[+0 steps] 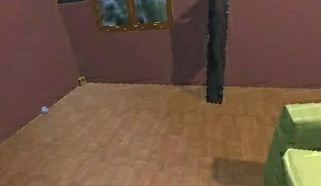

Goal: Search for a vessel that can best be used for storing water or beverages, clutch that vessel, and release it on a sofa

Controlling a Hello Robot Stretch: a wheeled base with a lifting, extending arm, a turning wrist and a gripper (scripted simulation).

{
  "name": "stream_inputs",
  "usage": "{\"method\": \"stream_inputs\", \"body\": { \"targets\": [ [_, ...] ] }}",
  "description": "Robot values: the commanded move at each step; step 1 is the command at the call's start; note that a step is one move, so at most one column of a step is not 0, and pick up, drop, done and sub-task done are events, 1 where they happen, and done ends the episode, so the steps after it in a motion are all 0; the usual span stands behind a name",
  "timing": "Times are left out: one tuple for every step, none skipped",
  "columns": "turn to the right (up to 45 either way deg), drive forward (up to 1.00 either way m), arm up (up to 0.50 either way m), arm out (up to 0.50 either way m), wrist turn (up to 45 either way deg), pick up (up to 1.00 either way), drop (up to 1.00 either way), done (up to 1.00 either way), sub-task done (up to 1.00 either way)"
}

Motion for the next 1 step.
{"method": "stream_inputs", "body": {
  "targets": [
    [-45.0, 0.0, 0.0, 0.0, 0.0, 0.0, 0.0, 0.0, 0.0]
  ]
}}
